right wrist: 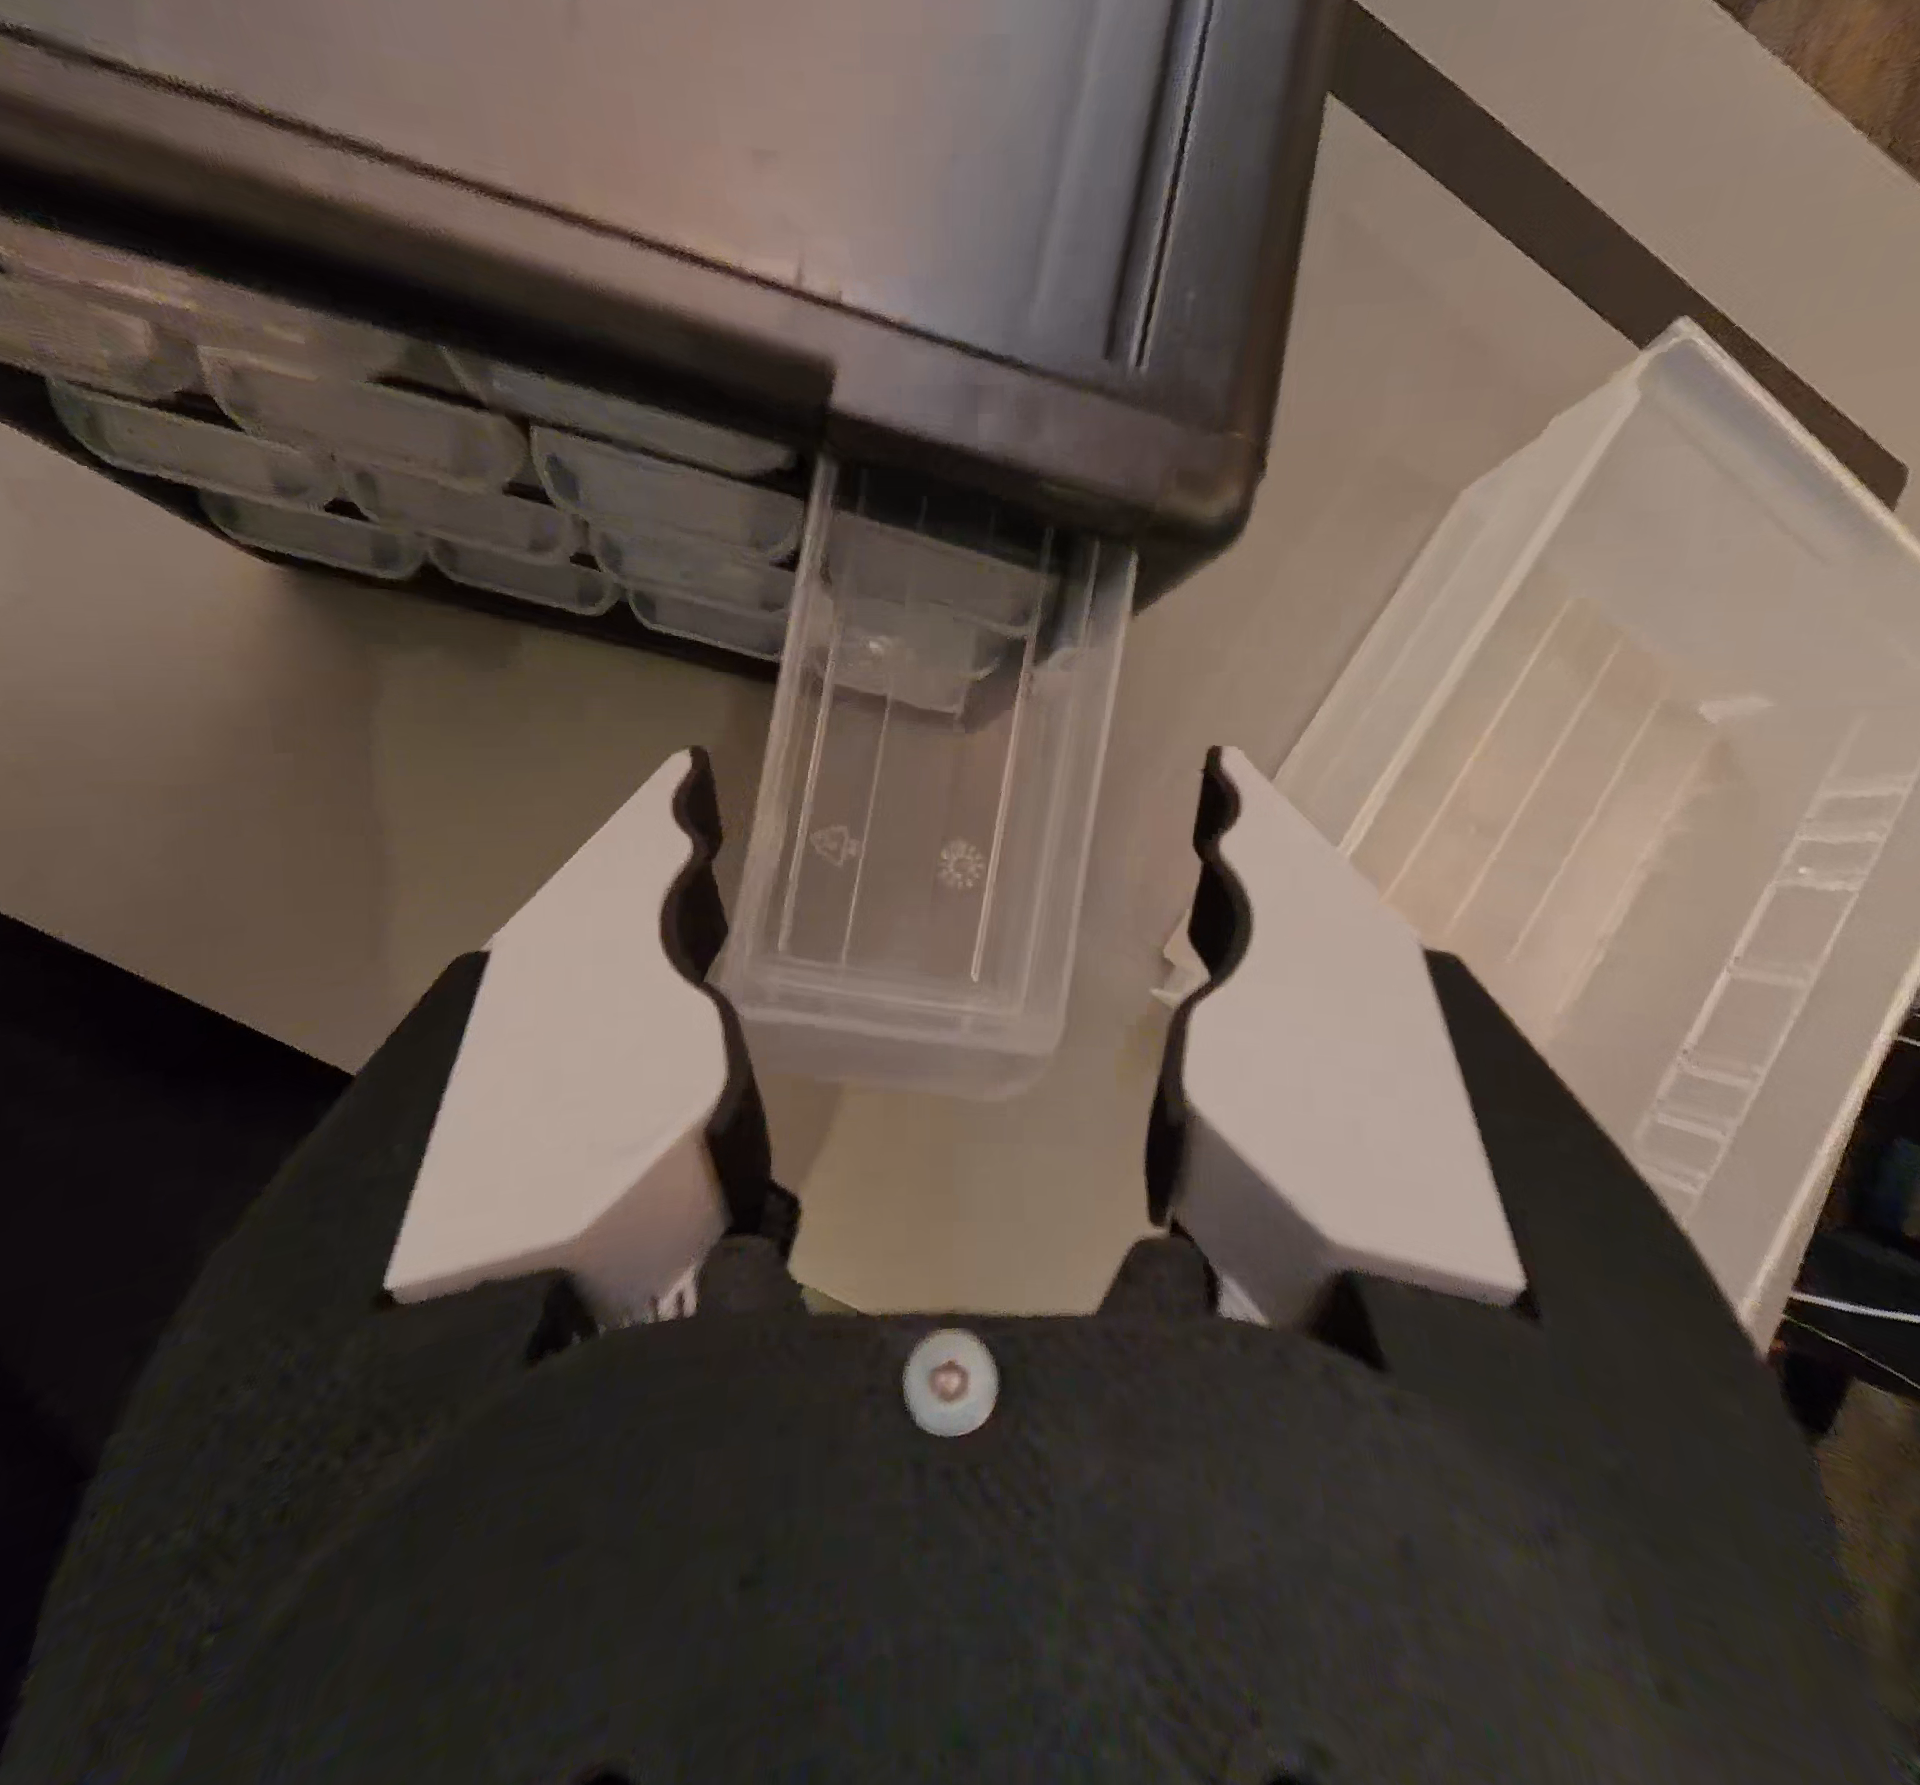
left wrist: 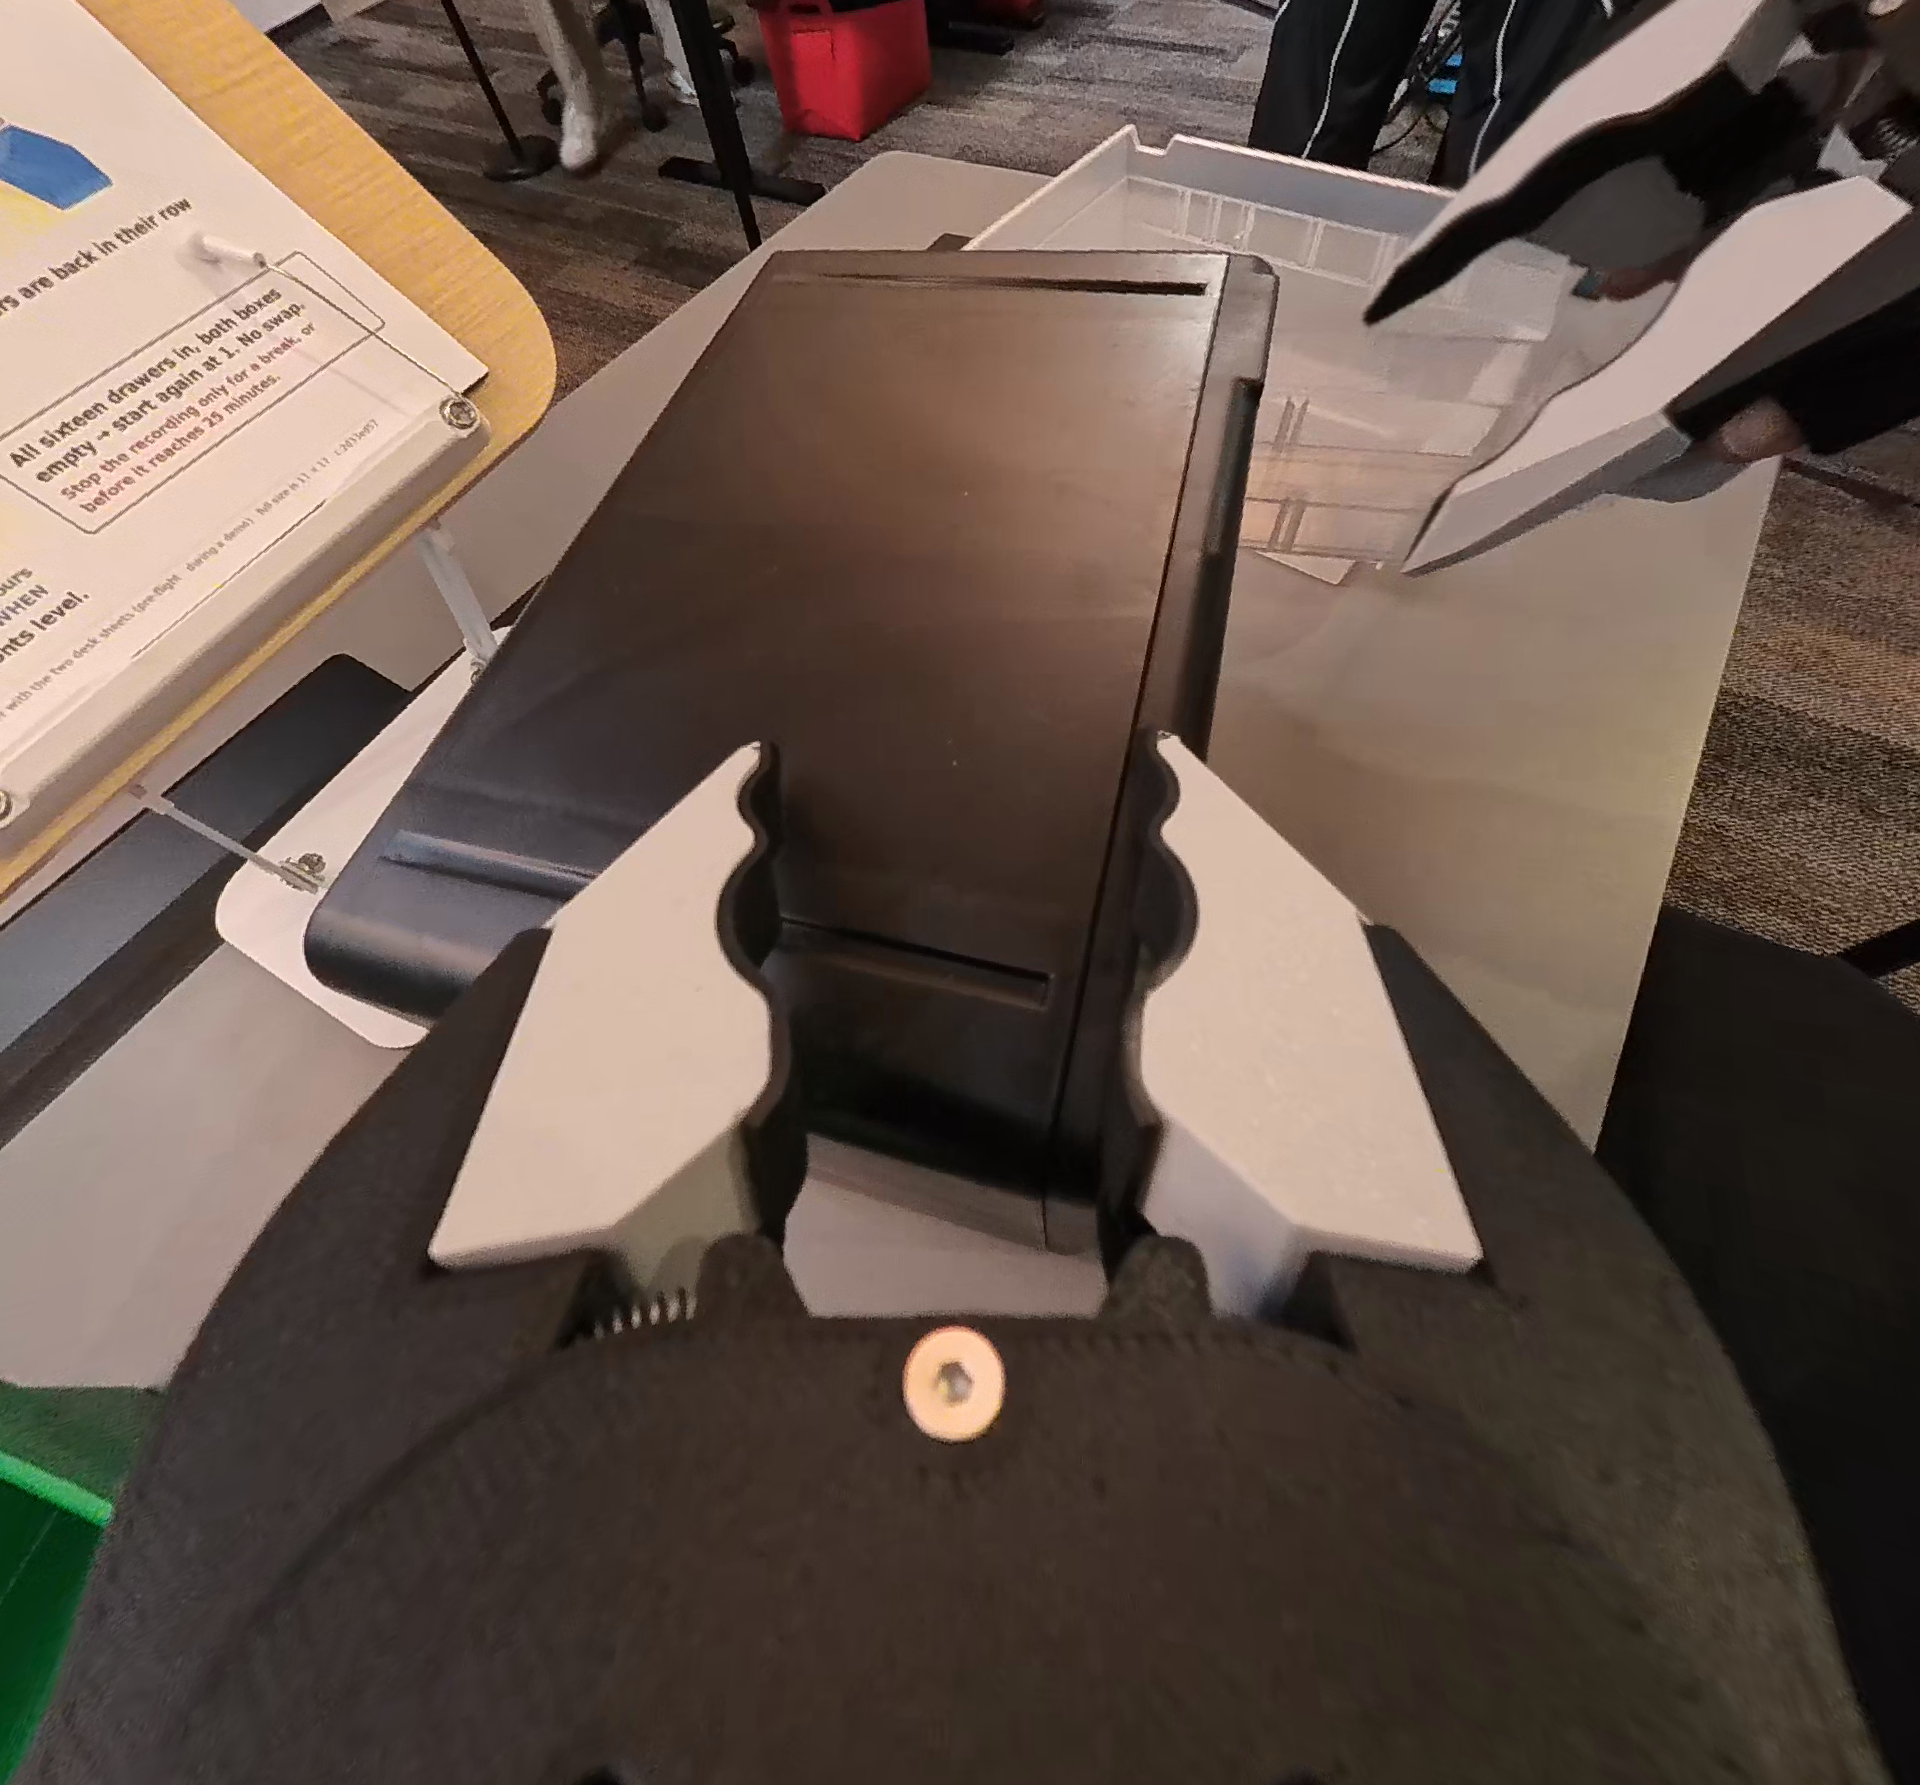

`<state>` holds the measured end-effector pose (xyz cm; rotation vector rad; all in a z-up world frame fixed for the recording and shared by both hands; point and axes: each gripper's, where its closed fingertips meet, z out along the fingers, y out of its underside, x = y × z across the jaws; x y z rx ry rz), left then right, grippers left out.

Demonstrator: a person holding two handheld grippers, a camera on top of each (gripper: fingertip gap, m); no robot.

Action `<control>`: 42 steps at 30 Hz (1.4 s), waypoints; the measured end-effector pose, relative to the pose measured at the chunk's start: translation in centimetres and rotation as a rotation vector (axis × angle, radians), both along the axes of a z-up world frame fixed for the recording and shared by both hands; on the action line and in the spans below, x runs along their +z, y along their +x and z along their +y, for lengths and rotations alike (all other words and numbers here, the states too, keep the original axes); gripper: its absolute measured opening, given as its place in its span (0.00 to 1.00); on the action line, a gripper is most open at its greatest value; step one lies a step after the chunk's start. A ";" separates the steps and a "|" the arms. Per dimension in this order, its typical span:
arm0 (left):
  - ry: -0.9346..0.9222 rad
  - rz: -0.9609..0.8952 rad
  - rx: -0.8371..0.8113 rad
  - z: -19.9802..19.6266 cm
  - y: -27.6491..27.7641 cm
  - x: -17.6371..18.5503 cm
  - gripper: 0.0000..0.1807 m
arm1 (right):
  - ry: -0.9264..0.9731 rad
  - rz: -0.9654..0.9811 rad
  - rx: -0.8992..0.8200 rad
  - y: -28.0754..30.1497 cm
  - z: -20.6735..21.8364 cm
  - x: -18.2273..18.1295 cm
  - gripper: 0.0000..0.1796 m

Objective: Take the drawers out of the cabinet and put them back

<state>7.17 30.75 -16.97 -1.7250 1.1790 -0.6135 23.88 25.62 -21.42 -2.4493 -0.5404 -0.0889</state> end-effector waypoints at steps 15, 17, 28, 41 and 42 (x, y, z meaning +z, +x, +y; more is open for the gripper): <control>-0.003 0.007 -0.002 0.0 0.0 0.0 0.36 | -0.134 -0.059 -0.036 0.6 -1.4 -2.3 0.35; -0.001 0.008 0.001 -0.1 0.1 0.0 0.35 | -0.138 -0.035 -0.042 0.6 -2.2 -2.1 0.34; 0.014 0.014 0.011 -0.1 0.3 0.0 0.35 | -0.212 -0.065 -0.075 0.4 -3.5 -1.6 0.34; 0.053 0.042 -0.013 -0.7 0.9 0.1 0.29 | -0.279 -0.053 -0.035 1.0 -4.0 -0.6 0.33; 0.045 0.049 -0.014 -0.8 0.9 0.1 0.28 | -0.273 -0.063 -0.026 1.3 -3.5 -0.6 0.33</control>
